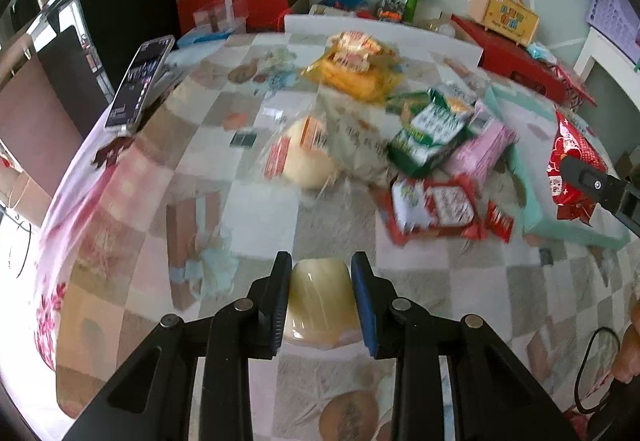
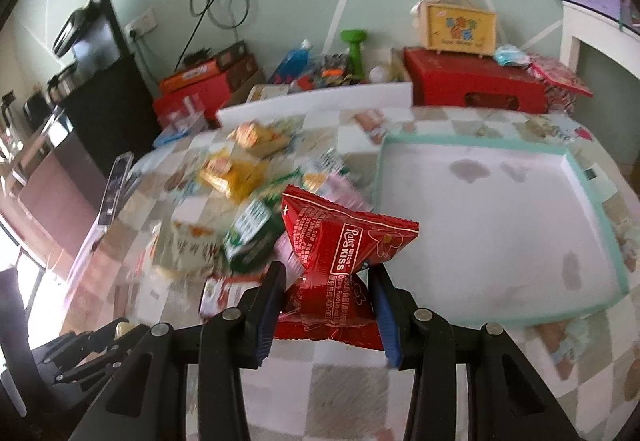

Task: Organize snacks
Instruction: 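Carry both held snacks over the white tray and open both grippers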

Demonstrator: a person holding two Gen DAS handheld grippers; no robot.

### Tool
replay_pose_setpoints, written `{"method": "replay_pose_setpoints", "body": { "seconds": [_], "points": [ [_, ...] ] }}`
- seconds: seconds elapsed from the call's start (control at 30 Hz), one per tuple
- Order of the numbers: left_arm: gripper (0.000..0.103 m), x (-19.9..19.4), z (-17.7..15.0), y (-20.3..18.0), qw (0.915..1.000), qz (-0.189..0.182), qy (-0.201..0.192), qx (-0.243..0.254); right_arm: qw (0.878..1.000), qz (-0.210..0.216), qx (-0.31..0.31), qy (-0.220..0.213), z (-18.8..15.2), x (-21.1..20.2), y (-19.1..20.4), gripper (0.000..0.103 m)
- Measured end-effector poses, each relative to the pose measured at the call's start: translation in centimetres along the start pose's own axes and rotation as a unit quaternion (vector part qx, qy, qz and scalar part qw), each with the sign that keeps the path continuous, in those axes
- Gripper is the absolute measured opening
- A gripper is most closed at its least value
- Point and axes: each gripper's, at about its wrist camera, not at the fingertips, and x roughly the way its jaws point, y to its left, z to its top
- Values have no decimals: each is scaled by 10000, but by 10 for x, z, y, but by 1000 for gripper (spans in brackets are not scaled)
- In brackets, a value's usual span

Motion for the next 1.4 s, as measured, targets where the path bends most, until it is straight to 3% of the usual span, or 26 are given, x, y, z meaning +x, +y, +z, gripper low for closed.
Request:
{"method": "replay_pose_setpoints", "body": {
  "seconds": [0.53,0.93,1.3,1.33,1.4],
  "points": [
    [32,-6,83,-66,9965,-506,-603,285,9935,-710,823,-345,59,9,-89,45],
    [32,20,122,-158,9873,-1213,-715,739,9744,-1463,1695,-190,52,21,-180,46],
    [32,74,130,-243,9790,-1634,-470,1128,9663,-1537,2063,-99,38,36,-214,46],
    [33,77,131,-247,9788,-1647,-484,1121,9662,-1547,2061,-102,38,37,-214,47],
    [55,79,133,-251,9784,-1681,-521,1081,9648,-1575,2101,-160,39,36,-216,48]
  ]
}}
